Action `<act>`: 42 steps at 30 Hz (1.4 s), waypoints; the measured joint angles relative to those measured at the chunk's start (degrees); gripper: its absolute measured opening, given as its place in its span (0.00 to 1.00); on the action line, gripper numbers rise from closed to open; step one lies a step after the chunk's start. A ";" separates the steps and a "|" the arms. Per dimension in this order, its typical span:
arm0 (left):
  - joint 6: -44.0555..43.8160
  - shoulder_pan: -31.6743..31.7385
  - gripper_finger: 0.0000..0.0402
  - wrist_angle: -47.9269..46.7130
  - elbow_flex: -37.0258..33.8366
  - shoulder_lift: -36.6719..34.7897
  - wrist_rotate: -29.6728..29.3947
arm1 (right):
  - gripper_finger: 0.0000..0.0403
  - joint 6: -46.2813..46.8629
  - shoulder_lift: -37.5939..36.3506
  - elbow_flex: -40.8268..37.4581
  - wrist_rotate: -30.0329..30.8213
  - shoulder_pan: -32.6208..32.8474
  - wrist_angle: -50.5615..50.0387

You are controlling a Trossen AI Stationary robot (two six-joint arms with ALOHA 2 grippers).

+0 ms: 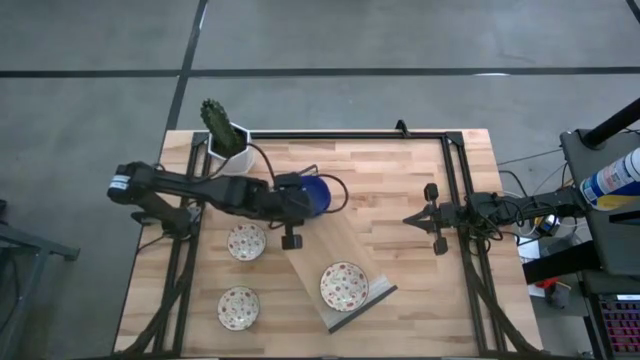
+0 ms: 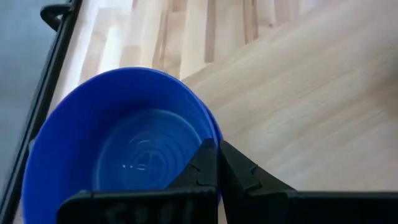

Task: Pick & Place Mini bowls
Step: Stack the violet bowl on the violet bowls on the shelf, then stack the top white patterned bowl on the white patterned bowl on the shelf

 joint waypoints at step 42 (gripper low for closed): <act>-15.90 -9.56 0.18 -7.68 -0.90 -6.77 5.31 | 0.02 0.00 0.02 0.00 0.00 0.00 -0.09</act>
